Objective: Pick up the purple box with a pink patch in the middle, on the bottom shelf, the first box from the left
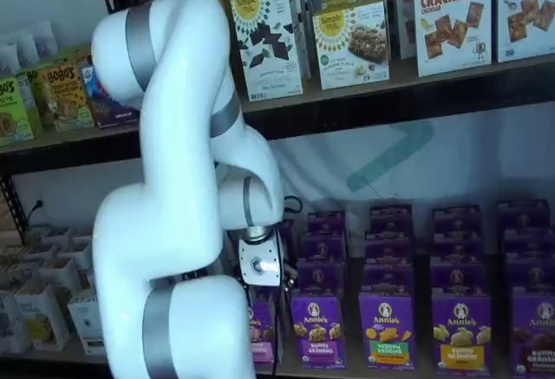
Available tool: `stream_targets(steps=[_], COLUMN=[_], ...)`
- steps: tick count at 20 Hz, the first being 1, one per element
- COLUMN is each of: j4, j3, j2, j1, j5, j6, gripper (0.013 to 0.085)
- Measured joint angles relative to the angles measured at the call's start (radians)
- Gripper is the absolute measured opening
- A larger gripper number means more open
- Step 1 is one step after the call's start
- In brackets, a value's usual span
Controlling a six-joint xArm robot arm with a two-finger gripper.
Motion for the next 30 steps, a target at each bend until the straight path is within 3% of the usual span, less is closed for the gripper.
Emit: stream_targets(steps=[3, 14, 21, 30], j4=[0.04, 0.013, 0.034, 0.005], j3=[-0.039, -0.196, -0.299, -0.397], j2=[0.023, 0.147, 0.241, 0.327], j1=[0.007, 0.044, 0.074, 0.099], j5=[0.014, 0.057, 0.067, 0.062], j6=[-0.03, 0.034, 0.045, 0.097], gripper=[0.085, 0.085, 0.085, 0.085])
